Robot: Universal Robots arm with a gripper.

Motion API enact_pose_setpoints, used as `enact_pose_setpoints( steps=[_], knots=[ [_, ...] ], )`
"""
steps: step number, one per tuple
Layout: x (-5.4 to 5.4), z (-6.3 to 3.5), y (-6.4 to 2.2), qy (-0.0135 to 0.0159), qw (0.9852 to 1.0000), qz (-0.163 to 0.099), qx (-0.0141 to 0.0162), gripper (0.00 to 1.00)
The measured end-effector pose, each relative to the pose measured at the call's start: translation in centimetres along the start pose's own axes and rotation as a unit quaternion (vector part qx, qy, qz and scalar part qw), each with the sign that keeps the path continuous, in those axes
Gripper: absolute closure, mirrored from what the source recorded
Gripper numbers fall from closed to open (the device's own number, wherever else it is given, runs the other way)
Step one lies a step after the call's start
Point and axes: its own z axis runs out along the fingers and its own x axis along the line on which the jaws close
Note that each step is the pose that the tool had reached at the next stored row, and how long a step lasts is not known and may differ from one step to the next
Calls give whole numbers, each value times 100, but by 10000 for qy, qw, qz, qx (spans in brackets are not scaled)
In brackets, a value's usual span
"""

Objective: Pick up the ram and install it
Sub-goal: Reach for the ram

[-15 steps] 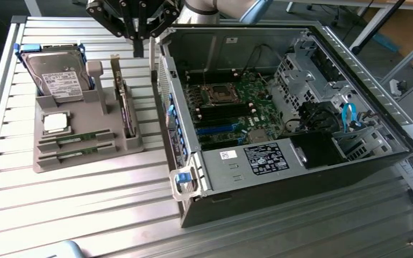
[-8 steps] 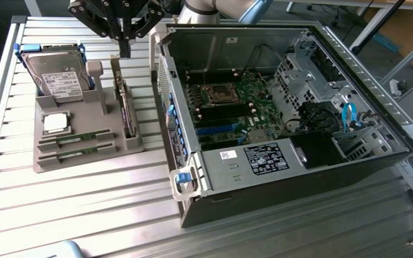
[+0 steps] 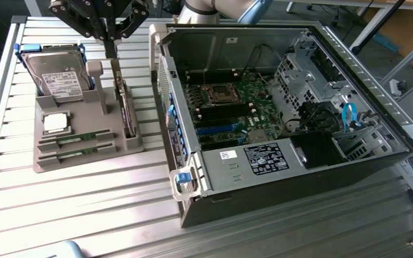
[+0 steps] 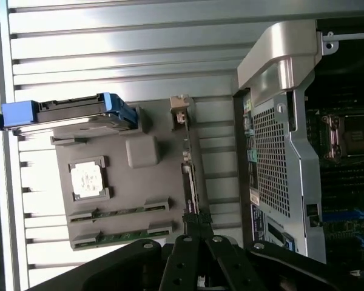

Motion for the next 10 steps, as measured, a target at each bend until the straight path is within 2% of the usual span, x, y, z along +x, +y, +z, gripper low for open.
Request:
enact_pose_setpoints(
  steps=[9,10],
  knots=[
    [256,-7,-19,0,10000,0,0,90],
    [314,-9,-24,0,10000,-1,0,90]
  ],
)
